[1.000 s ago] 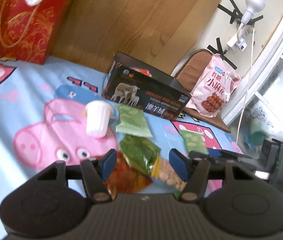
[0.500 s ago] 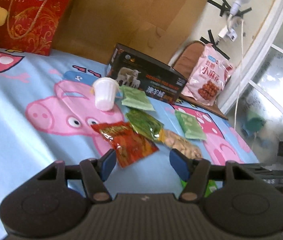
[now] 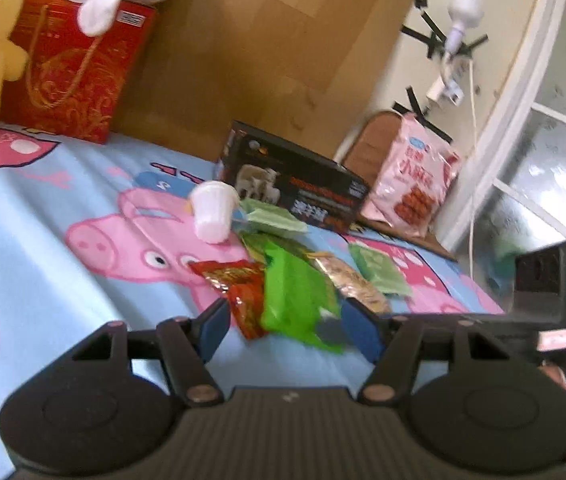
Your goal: Organize snacks
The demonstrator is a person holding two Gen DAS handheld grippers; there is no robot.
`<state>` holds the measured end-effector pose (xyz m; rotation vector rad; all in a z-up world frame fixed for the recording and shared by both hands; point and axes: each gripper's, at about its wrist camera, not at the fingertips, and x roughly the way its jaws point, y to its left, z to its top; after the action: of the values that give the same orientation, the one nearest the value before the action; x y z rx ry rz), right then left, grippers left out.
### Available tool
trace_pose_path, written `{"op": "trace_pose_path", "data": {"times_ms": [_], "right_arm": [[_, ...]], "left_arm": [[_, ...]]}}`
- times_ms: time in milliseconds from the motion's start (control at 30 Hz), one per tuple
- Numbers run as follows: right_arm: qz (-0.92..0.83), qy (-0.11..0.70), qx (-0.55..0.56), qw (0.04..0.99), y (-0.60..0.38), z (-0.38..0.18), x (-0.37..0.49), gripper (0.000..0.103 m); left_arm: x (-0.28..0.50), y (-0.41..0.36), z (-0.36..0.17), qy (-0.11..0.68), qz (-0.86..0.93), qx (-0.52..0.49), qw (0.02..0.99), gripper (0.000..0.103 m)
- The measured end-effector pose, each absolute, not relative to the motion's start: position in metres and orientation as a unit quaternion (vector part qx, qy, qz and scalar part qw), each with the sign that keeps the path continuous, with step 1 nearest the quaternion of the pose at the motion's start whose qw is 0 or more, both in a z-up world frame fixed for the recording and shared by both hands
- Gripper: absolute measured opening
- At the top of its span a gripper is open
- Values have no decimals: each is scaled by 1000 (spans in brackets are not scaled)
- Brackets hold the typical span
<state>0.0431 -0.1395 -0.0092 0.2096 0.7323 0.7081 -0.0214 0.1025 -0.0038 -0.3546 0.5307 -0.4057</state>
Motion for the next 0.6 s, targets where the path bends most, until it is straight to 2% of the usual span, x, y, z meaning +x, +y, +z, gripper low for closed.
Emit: {"op": "trace_pose_path", "data": {"times_ms": [100, 300, 433, 600], "right_arm": [[332, 336, 84, 877, -121, -5, 53, 36], [346, 314, 90, 880, -147, 4, 15, 36], [274, 292, 90, 912, -175, 14, 8, 36], [235, 334, 100, 907, -182, 5, 49, 36]], "left_arm": [[-24, 106, -3, 249, -198, -180, 931, 63], [-21, 107, -4, 248, -200, -188, 929, 63], [-19, 109, -5, 253, -199, -195, 926, 63], [-16, 108, -7, 264, -186, -195, 926, 61]]}}
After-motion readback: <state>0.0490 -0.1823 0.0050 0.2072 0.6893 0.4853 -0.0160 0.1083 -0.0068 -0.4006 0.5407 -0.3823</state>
